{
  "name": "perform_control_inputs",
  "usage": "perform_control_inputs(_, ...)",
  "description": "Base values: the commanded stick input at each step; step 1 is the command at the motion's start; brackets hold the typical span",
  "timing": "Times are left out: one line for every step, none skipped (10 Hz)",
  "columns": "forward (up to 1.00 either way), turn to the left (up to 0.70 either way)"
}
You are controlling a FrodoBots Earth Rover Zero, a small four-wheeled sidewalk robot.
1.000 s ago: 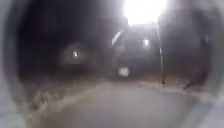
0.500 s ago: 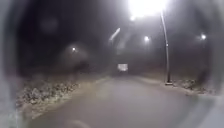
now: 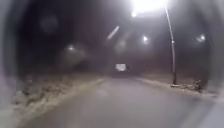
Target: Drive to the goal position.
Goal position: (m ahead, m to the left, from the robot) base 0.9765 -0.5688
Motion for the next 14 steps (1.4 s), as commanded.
perform_control_inputs(1.0, 0.0)
perform_control_inputs(1.0, 0.0)
perform_control_inputs(1.0, 0.0)
perform_control_inputs(1.0, 0.0)
perform_control_inputs(1.0, 0.0)
perform_control_inputs(1.0, 0.0)
perform_control_inputs(1.0, 0.02)
perform_control_inputs(1.0, 0.03)
perform_control_inputs(1.0, 0.04)
perform_control_inputs(1.0, 0.05)
perform_control_inputs(1.0, 0.06)
perform_control_inputs(1.0, 0.06)
perform_control_inputs(1.0, 0.06)
perform_control_inputs(1.0, 0.07)
